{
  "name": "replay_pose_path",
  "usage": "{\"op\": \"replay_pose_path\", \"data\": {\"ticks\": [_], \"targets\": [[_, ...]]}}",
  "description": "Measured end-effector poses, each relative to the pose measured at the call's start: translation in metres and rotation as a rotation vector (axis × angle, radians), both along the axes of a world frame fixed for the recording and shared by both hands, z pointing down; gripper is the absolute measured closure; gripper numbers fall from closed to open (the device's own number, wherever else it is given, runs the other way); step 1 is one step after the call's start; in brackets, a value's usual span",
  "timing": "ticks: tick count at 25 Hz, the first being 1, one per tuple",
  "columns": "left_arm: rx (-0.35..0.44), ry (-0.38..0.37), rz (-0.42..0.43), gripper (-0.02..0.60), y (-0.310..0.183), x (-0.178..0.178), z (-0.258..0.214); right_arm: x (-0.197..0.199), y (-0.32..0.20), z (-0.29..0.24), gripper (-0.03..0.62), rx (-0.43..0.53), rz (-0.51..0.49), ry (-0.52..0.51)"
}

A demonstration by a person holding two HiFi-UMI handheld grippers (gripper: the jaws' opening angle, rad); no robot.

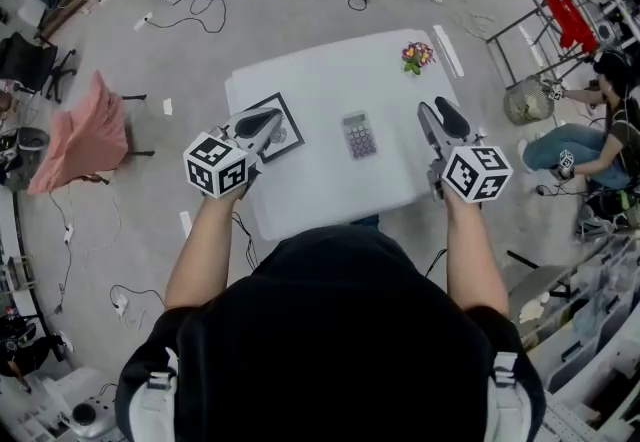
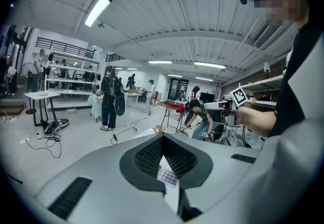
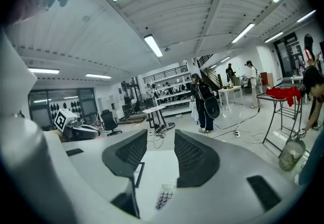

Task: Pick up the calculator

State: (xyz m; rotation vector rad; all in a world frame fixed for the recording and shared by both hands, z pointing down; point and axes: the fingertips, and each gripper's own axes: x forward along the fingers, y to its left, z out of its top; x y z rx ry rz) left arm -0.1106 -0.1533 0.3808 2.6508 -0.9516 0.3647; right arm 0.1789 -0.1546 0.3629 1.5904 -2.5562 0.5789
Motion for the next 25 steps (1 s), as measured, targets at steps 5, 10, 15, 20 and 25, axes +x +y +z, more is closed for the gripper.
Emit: {"op": "replay_pose_path", "data": {"ticks": [5,10,15,20,25], "targets": [[-0.017,-0.003,-0.019,0.565,-0.027,0.024,0.008,0.019,-0.032,0.011,0.422,-0.024,-0.029,-0.010],[-0.052,-0.005,-0.043,0.565,-0.054,0.038,0.023,0.031,-0.067,0.030,0.419,-0.061,-0.060,-0.011],[-0.082,-0.010,-0.067,0.565,-0.077,0.062,0.046,0.051,-0.098,0.060,0.418,-0.108,-0.100,-0.005],[-0.121,-0.008,-0.108,0.565,-0.089,0.068,0.068,0.051,-0.122,0.086,0.416,-0.146,-0.164,-0.022],[-0.167,-0.009,-0.154,0.565,-0.095,0.067,0.088,0.041,-0.137,0.108,0.411,-0.189,-0.247,-0.064]]}}
